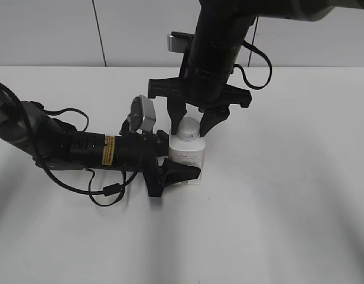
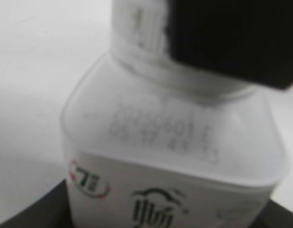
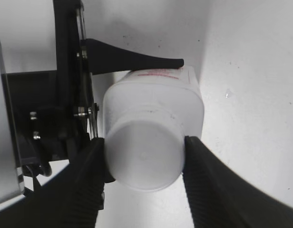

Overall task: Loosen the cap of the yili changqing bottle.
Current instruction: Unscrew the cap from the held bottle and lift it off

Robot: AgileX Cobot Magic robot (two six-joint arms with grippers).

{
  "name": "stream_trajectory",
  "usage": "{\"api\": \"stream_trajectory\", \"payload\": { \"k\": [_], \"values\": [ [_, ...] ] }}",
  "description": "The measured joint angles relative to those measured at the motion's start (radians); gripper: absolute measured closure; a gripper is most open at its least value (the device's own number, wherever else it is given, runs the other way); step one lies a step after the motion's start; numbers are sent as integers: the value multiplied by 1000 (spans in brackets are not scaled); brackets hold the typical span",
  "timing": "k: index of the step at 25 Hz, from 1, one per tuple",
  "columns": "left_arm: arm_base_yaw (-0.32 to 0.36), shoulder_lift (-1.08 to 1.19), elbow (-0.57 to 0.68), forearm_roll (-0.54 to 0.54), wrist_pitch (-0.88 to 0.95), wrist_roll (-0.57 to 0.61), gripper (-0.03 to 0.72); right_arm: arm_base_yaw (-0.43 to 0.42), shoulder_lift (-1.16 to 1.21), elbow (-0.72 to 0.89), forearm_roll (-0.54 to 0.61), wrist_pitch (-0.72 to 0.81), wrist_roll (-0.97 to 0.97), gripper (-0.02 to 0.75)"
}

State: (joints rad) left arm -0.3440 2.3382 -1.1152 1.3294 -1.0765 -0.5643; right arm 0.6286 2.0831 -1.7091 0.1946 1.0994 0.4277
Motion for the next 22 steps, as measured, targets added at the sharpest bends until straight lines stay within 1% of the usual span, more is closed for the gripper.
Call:
{"api": "stream_trajectory", "payload": {
  "k": [6,9,22],
  "values": [
    [0,0,0,0,0,0,261,0,0,0,-7,0,-14,342],
    [0,0,0,0,0,0,261,0,0,0,-7,0,-76,342],
    [0,0,0,2,1,4,279,0,0,0,-13,3,-701,343]
  ]
}}
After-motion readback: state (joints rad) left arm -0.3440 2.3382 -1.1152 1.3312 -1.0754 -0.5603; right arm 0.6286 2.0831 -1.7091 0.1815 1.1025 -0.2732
